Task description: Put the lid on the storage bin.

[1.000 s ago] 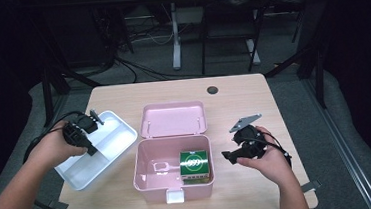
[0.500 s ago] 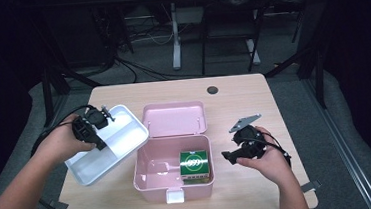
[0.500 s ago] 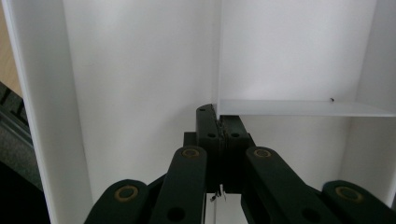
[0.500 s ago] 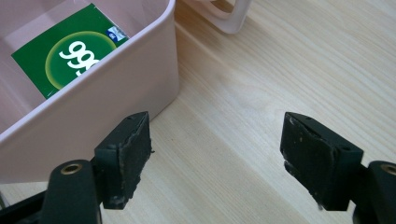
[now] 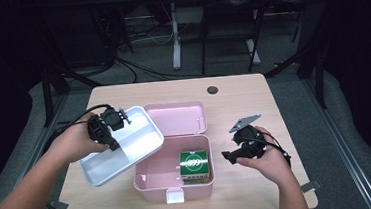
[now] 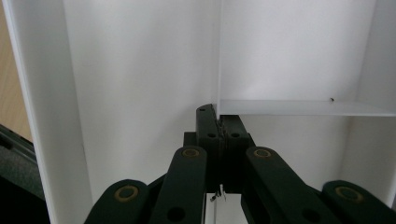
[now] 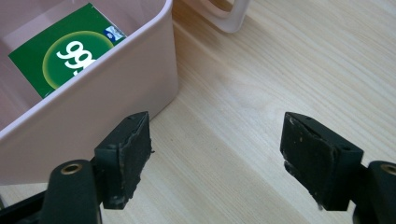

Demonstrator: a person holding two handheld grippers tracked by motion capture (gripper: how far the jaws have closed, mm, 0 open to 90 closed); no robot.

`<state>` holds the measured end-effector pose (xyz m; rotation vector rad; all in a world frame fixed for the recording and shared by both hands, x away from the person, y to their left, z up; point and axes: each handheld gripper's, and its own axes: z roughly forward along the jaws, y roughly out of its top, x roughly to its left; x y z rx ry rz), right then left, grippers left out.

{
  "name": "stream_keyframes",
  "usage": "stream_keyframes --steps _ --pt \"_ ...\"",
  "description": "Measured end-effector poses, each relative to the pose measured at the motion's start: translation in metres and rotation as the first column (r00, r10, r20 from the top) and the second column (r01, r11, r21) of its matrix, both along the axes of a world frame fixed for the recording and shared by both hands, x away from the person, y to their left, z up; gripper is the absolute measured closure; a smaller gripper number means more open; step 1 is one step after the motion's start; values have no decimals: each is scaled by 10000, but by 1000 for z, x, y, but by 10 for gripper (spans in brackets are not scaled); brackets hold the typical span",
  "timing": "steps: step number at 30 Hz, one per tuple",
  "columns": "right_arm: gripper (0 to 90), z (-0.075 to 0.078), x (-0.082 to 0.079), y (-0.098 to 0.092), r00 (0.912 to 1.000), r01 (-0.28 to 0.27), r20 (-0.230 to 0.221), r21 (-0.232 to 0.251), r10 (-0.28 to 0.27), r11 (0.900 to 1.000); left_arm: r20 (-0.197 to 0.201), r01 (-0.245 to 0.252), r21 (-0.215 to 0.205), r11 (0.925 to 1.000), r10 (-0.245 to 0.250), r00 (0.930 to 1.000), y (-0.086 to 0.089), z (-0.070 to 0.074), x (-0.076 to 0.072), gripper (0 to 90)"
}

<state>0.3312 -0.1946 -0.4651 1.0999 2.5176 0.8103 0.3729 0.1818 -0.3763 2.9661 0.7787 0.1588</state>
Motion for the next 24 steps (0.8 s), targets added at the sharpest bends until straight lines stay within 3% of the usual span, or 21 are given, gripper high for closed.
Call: stream_keyframes --steps 4,11,21,24 --pt "241 0 0 0 10000 0 14 -11 0 10000 140 475 43 9989 -476 9988 -16 2 -3 890" --pt "241 0 0 -1 10000 20 9 63 -20 10000 280 1367 -31 9906 -1366 9902 -44 4 -8 890" --pt "241 -1 0 -2 9999 108 -9 52 -108 9999 -18 2541 67 9672 -2541 9672 -84 -9 -14 891" --pt "241 -2 1 -3 10000 88 15 84 -88 9999 -20 3044 155 9524 -3044 9526 -94 -13 -15 891"
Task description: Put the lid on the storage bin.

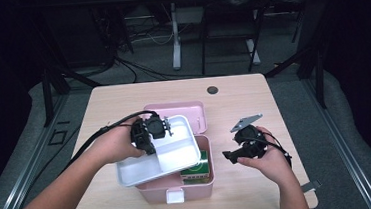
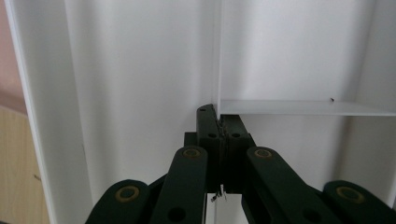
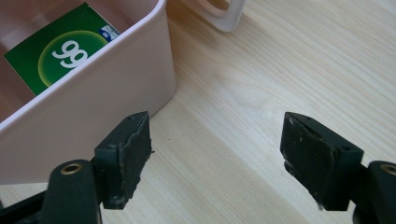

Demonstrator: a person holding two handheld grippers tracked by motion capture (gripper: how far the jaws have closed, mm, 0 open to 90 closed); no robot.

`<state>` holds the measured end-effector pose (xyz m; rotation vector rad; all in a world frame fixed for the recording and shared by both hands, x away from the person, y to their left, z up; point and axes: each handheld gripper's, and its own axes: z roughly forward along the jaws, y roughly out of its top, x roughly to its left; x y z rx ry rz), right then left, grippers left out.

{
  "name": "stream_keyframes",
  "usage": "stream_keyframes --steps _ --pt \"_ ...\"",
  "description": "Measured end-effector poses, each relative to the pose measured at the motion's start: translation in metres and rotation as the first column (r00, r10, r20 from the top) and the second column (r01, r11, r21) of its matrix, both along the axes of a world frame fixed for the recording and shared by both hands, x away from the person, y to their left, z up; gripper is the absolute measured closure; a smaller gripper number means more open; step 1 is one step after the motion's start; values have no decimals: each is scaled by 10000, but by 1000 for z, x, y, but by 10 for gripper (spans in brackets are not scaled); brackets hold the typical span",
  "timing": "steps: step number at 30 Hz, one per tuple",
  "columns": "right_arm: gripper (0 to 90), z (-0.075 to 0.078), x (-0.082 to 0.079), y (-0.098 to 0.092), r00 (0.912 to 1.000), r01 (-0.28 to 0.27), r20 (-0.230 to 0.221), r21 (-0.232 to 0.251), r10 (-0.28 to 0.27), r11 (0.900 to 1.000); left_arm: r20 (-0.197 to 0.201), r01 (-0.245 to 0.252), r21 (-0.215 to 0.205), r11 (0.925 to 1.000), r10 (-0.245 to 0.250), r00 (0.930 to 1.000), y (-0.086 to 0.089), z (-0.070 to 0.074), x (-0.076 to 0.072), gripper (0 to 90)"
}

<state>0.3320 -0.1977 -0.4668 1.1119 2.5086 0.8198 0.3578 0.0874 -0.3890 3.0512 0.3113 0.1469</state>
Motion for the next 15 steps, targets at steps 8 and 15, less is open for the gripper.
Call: stream_keyframes --steps 8,15 --pt "241 0 0 0 10000 -3 -12 5 3 10000 -65 853 -139 9963 -854 9963 -19 -9 -6 891" --pt "241 -2 1 1 10000 -9 -54 -14 9 10000 -38 1434 -6 9897 -1434 9897 -25 -15 -8 891"
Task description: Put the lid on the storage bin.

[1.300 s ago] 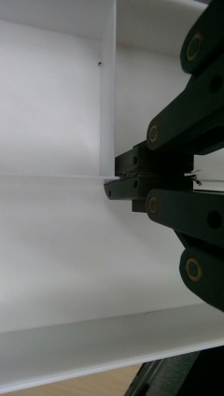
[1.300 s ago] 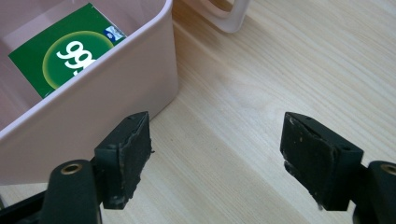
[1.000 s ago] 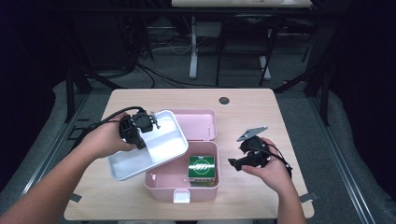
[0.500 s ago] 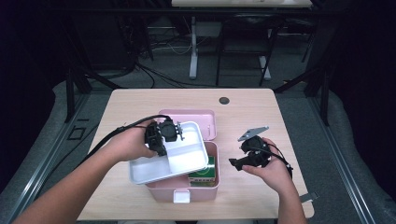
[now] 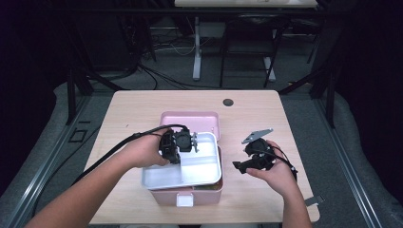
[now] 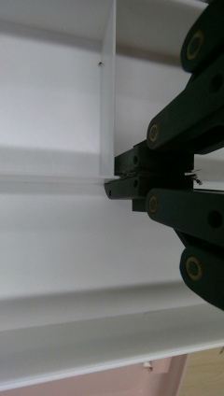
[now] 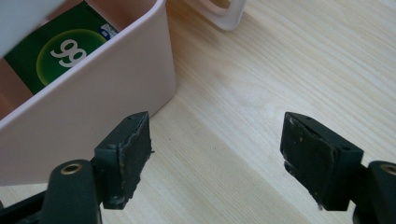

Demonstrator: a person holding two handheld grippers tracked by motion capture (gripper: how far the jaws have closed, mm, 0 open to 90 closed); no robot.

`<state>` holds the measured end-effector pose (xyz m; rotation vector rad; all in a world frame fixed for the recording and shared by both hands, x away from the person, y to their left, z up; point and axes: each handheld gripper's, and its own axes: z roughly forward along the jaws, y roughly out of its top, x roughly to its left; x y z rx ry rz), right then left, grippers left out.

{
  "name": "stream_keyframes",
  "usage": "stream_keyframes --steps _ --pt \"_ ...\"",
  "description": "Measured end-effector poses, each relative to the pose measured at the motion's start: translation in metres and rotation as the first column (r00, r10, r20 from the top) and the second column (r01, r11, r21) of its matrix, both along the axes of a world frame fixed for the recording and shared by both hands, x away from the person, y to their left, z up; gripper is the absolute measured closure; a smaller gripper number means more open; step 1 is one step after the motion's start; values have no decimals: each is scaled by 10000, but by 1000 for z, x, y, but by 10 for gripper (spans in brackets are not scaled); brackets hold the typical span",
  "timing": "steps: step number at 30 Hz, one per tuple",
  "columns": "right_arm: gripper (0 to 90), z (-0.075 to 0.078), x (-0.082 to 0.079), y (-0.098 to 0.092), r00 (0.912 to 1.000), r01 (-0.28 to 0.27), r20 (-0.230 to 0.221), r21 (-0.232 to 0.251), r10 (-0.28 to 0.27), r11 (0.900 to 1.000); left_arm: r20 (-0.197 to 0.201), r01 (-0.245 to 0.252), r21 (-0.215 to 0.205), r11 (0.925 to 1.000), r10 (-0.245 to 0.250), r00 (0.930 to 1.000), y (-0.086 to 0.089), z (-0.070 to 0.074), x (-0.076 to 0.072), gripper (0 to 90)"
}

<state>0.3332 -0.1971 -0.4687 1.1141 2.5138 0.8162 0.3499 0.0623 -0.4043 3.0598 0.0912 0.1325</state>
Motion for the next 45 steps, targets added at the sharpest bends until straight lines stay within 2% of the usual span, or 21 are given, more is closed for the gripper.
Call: stream_keyframes --steps 12,33,38,45 --pt "241 -3 1 2 10000 -72 -68 -20 72 10000 -21 489 19 9988 -488 9988 -9 -10 -3 891" --pt "241 -5 2 3 9999 -65 -136 -33 64 10000 -110 536 267 9982 -533 9985 -16 -28 -3 888" --pt "241 -7 3 4 9998 -52 -186 -40 51 10000 -244 470 -24 9989 -470 9986 -13 -31 -1 887" --pt "241 -9 5 4 9997 20 -239 -43 -21 10000 -170 498 0 9988 -498 9986 -14 -35 -2 876"
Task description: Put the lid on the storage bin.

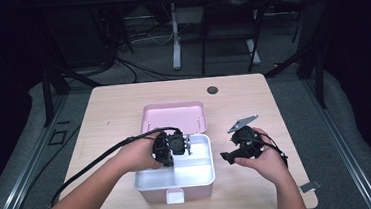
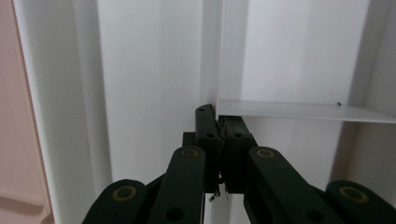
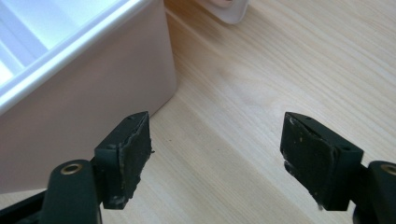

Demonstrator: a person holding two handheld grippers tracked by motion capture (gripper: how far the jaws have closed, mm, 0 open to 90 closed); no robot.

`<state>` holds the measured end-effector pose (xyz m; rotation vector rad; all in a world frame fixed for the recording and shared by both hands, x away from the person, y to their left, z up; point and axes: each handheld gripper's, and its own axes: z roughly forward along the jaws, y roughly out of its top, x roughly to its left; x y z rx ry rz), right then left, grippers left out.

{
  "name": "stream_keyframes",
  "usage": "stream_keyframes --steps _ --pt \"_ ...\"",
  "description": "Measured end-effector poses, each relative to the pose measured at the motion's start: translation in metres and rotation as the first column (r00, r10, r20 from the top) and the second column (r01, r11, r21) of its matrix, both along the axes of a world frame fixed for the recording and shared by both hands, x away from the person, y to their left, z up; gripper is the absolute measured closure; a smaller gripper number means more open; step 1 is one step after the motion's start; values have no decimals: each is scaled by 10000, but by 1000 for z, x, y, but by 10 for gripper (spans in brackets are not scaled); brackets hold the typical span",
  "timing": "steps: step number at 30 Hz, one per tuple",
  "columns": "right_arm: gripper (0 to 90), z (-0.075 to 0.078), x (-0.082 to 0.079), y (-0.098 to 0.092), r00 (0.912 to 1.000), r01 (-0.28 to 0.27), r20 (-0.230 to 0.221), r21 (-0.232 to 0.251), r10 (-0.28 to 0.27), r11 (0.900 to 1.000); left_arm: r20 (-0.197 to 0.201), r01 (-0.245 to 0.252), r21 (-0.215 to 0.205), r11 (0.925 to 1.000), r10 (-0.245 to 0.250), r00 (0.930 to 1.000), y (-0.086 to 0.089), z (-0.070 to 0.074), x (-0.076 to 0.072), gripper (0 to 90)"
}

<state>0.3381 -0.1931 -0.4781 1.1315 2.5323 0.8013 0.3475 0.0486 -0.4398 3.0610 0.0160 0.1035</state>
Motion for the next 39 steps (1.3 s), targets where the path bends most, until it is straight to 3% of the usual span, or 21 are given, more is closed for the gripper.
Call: stream_keyframes --steps 3,5,8,18,21,22,25,29,32,34,37,39 --pt "241 -1 1 -2 10000 -11 -40 200 12 9998 38 12 44 10000 -12 10000 -1 0 -1 874" --pt "241 -1 1 -1 9999 163 59 -52 -162 9999 107 23 105 9999 -24 9999 -1 0 -2 872" --pt "241 -3 4 0 9999 117 11 148 -118 9998 153 -60 158 9999 57 9999 -2 0 -2 869" --pt "263 0 10 7 9981 592 136 114 -593 9982 468 -212 283 9994 199 9987 -4 -1 -6 858" --pt "269 4 14 5 9981 620 53 176 -621 9979 407 -258 295 9992 245 9989 -4 -1 -5 858" --pt "271 7 16 5 9967 805 107 -36 -805 9967 352 -278 302 9992 268 9990 -4 0 -5 857" --pt "291 13 21 4 9941 1050 256 88 -1052 9944 297 -317 278 9991 309 9991 -4 -1 -4 856" --pt "310 21 29 5 9957 888 232 391 -898 9953 179 -316 332 9989 311 9994 -4 0 -3 858" --pt "310 25 34 9 9964 799 263 81 -801 9968 91 -318 308 9990 315 9995 -4 0 -1 861" --pt "311 28 39 12 9969 756 232 -55 -755 9971 68 -310 327 9990 308 9995 -4 0 -1 863" --pt "343 30 45 18 9972 685 -286 -43 -686 9976 113 -356 360 9987 353 9993 -5 -1 -2 862" --pt "343 31 48 23 9953 894 -358 -137 -899 9959 166 -359 343 9988 354 9992 -5 -1 -2 862"
